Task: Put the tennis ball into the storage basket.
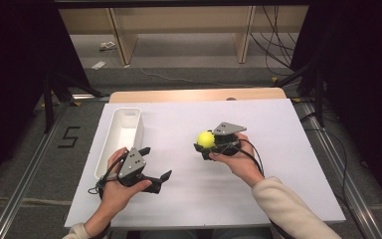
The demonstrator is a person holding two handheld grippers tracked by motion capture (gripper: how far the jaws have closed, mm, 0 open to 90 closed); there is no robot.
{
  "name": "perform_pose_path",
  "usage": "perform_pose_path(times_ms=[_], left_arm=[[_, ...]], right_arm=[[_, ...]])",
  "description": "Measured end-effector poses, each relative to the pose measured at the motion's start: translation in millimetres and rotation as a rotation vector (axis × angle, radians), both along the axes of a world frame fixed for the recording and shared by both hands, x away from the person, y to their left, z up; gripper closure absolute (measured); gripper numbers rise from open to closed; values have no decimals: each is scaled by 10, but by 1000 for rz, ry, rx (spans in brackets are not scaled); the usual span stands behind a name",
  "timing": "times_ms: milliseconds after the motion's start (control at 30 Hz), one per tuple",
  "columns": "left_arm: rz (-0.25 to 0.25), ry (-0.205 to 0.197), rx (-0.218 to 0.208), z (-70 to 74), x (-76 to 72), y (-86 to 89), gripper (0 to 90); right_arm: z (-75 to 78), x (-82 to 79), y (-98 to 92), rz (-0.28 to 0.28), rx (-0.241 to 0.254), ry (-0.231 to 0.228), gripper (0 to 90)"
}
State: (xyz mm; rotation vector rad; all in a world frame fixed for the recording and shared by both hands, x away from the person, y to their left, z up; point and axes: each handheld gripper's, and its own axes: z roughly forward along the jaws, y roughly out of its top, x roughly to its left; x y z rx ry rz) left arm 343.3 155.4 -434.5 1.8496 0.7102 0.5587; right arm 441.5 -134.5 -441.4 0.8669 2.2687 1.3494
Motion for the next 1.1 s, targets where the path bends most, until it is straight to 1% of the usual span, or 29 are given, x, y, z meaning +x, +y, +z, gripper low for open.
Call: perform_pose_path(times_ms=[300, 367, 700, 833, 1100], left_arm=[[-1, -1, 1, 4, -4, -2, 0], [-2, -2, 1, 5, -2, 0, 0], [0, -3, 2, 8, -2, 0, 0], [2, 0, -4, 6, 1, 5, 0], [5, -4, -1, 9, 4, 8, 0]], right_arm=[[63, 16, 73, 8, 10, -8, 269], [78, 19, 99, 15, 14, -18, 269], [144, 8, 193, 36, 24, -28, 269], [164, 6, 223, 42, 30, -35, 269], [194, -8, 286, 61, 35, -37, 269]])
